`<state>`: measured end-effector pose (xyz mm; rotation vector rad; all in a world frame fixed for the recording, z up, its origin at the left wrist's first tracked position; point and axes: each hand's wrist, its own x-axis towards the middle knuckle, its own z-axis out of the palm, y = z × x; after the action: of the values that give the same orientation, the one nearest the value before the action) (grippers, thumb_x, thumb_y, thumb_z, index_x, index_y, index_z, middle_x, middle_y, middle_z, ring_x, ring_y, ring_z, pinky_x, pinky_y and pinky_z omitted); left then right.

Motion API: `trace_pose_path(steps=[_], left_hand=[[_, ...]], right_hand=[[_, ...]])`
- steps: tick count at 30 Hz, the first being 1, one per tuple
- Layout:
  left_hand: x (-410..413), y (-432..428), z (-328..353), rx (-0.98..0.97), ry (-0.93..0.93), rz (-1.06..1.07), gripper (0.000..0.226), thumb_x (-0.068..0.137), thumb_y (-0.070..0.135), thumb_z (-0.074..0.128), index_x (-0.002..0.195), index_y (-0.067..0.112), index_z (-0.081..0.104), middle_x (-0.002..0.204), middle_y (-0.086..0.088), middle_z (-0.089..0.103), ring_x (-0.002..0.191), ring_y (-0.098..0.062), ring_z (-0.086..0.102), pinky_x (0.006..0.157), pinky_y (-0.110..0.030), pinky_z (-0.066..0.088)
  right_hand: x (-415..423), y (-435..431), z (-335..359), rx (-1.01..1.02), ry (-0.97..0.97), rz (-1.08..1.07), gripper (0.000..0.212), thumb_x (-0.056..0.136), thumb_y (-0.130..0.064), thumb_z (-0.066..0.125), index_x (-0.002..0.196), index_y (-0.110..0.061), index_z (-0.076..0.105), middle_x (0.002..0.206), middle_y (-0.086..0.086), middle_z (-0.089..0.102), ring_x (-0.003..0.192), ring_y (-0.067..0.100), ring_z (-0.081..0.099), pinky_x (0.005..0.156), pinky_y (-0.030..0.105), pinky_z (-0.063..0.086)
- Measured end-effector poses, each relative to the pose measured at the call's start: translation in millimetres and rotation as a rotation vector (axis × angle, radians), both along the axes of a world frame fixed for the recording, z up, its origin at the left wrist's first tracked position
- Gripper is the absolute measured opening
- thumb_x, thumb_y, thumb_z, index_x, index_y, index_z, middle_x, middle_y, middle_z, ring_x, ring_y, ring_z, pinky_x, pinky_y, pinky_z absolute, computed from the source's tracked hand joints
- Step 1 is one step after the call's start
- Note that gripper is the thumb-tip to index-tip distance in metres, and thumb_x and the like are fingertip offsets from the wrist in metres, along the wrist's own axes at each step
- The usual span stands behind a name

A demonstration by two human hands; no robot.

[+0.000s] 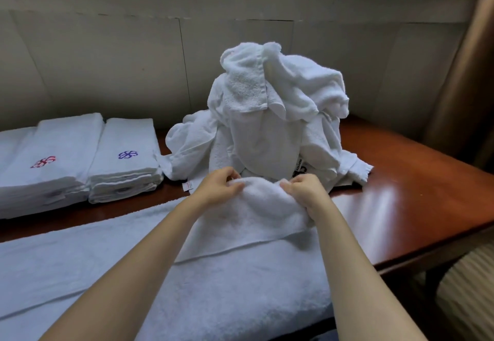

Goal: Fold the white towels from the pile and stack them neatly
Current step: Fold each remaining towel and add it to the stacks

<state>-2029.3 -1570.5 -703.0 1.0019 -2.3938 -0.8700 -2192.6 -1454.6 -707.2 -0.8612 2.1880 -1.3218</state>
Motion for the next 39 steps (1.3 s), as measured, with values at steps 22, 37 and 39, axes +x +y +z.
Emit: trace_pose_path(steps=[22, 37, 39], left_hand=[[33.8, 21.9, -50.1, -0.248, -0.559, -0.031, 0.076, 0.094, 0.065, 0.018, 0.154, 0.022, -0.003, 0.161, -0.001, -0.008, 0.148, -0.014, -0.006, 0.119, -0.044, -0.003], [244.2, 45.5, -46.7, -0.227, -0.620, 0.189, 0.063, 0.098, 0.057, 0.021, 0.153, 0.030, 0.005, 0.161, 0.005, -0.005, 0.148, -0.011, -0.004, 0.118, -0.036, -0.002], [270.6, 61.0, -46.2, -0.272, -0.547, 0.201, 0.060, 0.098, 0.056, 0.025, 0.152, 0.032, 0.015, 0.161, 0.006, 0.006, 0.147, -0.009, 0.005, 0.118, -0.033, 0.001]], right_hand=[[11.5, 6.3, -3.7, 0.481, 0.535, -0.303, 0.033, 0.088, -0.003, 0.052, 0.120, -0.010, 0.045, 0.128, 0.019, 0.043, 0.117, 0.036, 0.040, 0.091, 0.039, 0.040], [118.9, -23.8, -42.8, 0.280, 1.149, 0.457, 0.033, 0.099, -0.026, 0.031, 0.123, -0.015, 0.052, 0.130, 0.008, 0.052, 0.121, 0.026, 0.044, 0.105, 0.037, 0.030], [155.0, -7.7, -39.2, 0.036, 1.174, 0.639, 0.031, 0.098, -0.025, 0.039, 0.118, -0.014, 0.059, 0.123, 0.007, 0.058, 0.117, 0.028, 0.050, 0.101, 0.035, 0.035]])
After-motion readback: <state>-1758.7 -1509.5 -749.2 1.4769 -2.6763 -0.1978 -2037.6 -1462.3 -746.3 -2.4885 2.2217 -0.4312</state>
